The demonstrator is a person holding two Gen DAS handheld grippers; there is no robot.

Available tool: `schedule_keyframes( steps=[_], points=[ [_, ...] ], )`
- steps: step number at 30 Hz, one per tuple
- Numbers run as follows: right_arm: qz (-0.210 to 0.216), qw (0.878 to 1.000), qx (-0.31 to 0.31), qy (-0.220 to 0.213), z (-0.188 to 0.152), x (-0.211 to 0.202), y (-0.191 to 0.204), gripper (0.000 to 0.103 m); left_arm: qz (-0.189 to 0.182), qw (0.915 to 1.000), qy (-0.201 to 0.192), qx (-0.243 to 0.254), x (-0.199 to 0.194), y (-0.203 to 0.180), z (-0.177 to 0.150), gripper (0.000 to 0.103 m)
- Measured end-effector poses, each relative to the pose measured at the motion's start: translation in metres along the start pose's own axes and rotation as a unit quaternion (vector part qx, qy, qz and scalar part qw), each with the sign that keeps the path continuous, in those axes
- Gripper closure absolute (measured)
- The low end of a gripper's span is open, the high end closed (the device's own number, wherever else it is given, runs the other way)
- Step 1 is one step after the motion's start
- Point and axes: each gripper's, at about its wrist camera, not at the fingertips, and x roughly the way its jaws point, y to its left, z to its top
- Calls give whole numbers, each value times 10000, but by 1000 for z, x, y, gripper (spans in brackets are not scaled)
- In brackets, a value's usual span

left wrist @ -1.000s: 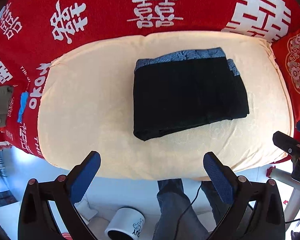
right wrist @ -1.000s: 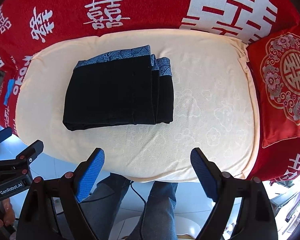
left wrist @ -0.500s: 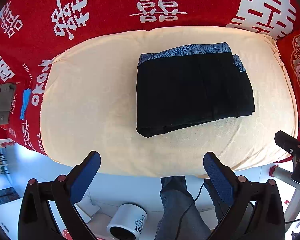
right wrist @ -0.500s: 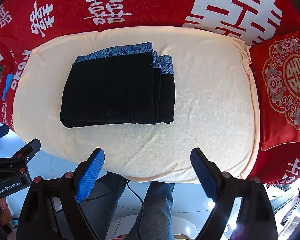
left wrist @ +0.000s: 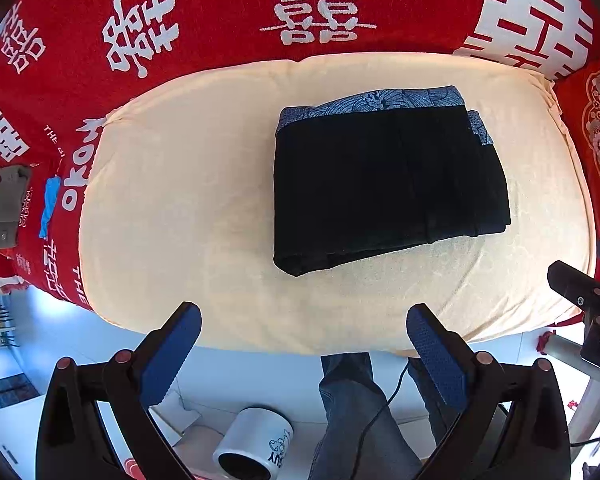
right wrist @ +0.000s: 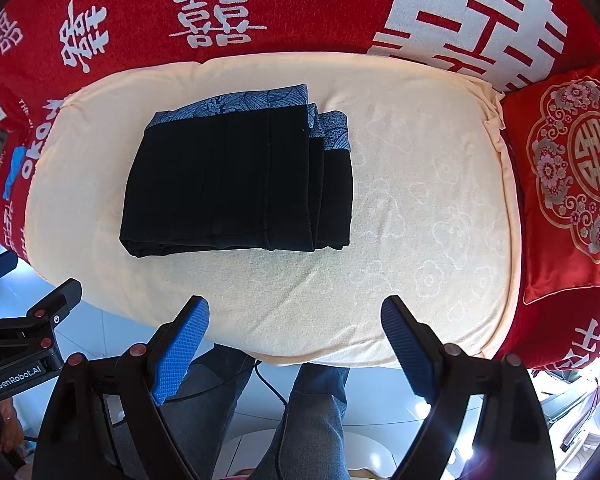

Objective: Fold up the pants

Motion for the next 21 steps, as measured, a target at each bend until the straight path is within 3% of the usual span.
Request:
schedule_keyframes(
  steps=[21],
  points=[
    [-6, 10000, 0, -2, 1, 0, 1, 13, -8, 10000, 2, -3, 0, 3, 1, 0]
  ],
)
